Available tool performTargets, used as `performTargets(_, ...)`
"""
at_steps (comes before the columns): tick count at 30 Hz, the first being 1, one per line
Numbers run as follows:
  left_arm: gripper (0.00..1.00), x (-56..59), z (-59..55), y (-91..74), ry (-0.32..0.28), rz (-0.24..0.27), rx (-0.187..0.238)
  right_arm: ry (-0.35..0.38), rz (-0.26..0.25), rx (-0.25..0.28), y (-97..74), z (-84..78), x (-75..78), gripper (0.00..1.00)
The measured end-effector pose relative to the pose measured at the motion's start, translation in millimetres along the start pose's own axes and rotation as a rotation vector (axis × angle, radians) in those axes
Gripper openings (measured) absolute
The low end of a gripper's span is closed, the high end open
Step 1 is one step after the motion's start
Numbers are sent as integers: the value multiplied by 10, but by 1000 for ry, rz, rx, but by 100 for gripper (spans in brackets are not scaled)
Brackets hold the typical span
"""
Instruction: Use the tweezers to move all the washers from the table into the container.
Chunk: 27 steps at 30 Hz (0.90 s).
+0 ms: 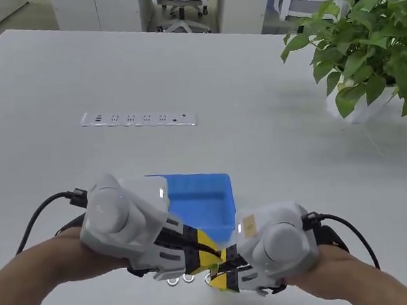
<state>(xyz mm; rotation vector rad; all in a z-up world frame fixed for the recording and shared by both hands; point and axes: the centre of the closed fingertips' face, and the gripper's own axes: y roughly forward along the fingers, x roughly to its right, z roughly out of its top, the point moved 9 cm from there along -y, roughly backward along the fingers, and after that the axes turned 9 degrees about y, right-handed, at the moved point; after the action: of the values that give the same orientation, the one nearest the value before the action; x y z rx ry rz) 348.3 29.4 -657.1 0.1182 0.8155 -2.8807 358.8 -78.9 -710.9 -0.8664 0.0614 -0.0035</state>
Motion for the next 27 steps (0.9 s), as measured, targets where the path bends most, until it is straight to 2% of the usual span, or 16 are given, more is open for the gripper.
performTargets(4,14,-14,53,-59,-3,19,29,-10,0,-7,-24,23,-13,9)
performTargets(6,17,-13,64,-83,0,22,27,-14,-4,-4,-39,39,-16,9)
performTargets(10,29,3,59,-125,-17,25,8,-19,-14,-4,-88,83,-19,9)
performTargets(13,30,24,62,-185,-27,31,8,-19,-18,3,-127,125,-21,9)
performTargets(17,35,50,38,-264,-50,47,11,-21,-24,3,-174,176,-17,9)
performTargets(22,43,73,-12,-383,-78,99,17,-28,-25,9,-238,247,-13,9)
performTargets(25,47,97,-47,-457,-114,118,17,-25,-26,14,-272,284,1,9)
performTargets(27,48,113,-60,-495,-112,132,20,-33,-30,12,-302,313,24,9)
